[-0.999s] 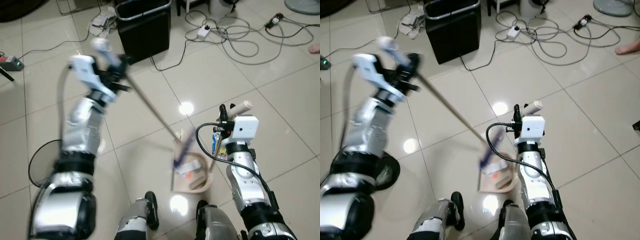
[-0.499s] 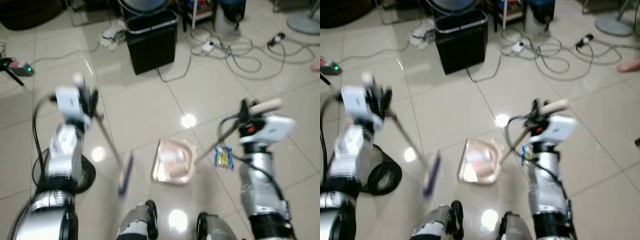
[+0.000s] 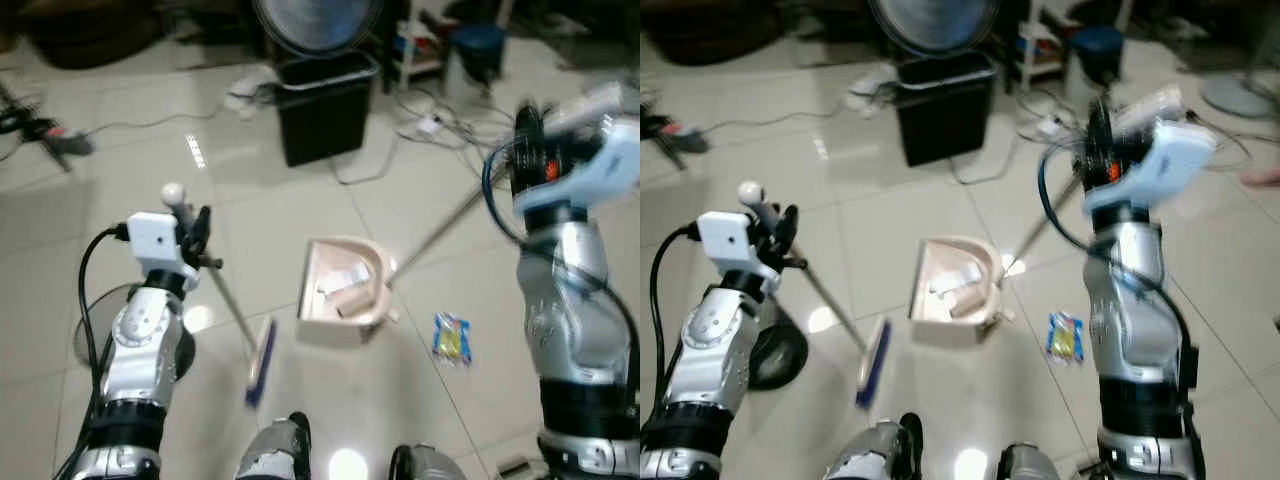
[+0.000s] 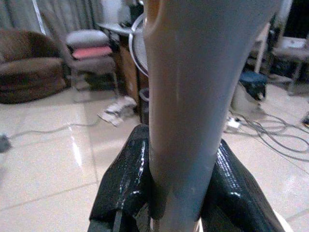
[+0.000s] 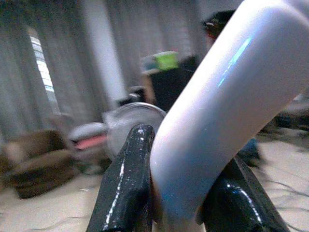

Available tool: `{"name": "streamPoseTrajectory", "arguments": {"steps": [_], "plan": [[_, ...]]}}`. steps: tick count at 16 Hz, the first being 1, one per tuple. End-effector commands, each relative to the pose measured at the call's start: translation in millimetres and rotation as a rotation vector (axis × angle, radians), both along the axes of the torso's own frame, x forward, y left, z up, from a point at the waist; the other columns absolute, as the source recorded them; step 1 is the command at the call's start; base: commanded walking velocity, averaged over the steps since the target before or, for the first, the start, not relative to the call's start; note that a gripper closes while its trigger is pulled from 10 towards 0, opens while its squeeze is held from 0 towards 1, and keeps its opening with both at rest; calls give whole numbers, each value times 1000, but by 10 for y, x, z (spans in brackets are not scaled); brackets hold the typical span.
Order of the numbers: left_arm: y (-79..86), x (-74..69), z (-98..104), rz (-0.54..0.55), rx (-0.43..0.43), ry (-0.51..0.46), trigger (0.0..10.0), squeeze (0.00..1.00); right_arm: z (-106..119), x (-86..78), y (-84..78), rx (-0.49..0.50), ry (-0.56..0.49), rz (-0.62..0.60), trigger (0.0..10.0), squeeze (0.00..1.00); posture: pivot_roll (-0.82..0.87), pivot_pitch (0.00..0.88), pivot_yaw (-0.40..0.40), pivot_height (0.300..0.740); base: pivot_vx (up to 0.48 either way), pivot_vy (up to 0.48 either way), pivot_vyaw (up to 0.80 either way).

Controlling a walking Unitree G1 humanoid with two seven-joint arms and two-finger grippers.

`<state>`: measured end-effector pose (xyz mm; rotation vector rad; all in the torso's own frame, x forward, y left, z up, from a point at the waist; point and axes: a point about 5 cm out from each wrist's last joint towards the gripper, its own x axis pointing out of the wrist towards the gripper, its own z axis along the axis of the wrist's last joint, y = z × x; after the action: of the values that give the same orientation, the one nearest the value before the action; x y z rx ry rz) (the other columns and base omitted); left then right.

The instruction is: Sweep floor

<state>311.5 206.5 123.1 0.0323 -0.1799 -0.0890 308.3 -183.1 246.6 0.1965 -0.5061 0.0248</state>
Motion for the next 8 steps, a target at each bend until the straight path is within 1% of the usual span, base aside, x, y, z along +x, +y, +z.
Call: {"name": "streamPoseTrajectory", "arguments": {"steps": [1, 2, 4, 6, 8], "plan": [[-58, -6, 100, -1, 29, -25, 10000, 0, 239, -34, 42, 58, -64, 50, 10000, 0, -47, 59, 73, 740, 0, 0, 794], [-95, 0, 136, -2, 30, -32, 10000, 0, 283, -29, 56, 61, -63, 65, 10000, 0, -47, 58, 75, 740, 0, 0, 794], [-211, 12, 283, -22, 18, -84, 10000, 0, 424, -17, 110, 73, -71, 121, 10000, 0, -51, 58, 79, 740, 0, 0, 791], [-233, 1, 303, -41, 29, -81, 10000, 0, 470, -18, 106, 89, -75, 127, 10000, 0, -46, 62, 85, 740, 281, 0, 781], [-235, -37, 274, -53, 54, -57, 10000, 0, 514, -19, 90, 106, -79, 124, 10000, 0, -44, 65, 91, 740, 336, 0, 775]]}}
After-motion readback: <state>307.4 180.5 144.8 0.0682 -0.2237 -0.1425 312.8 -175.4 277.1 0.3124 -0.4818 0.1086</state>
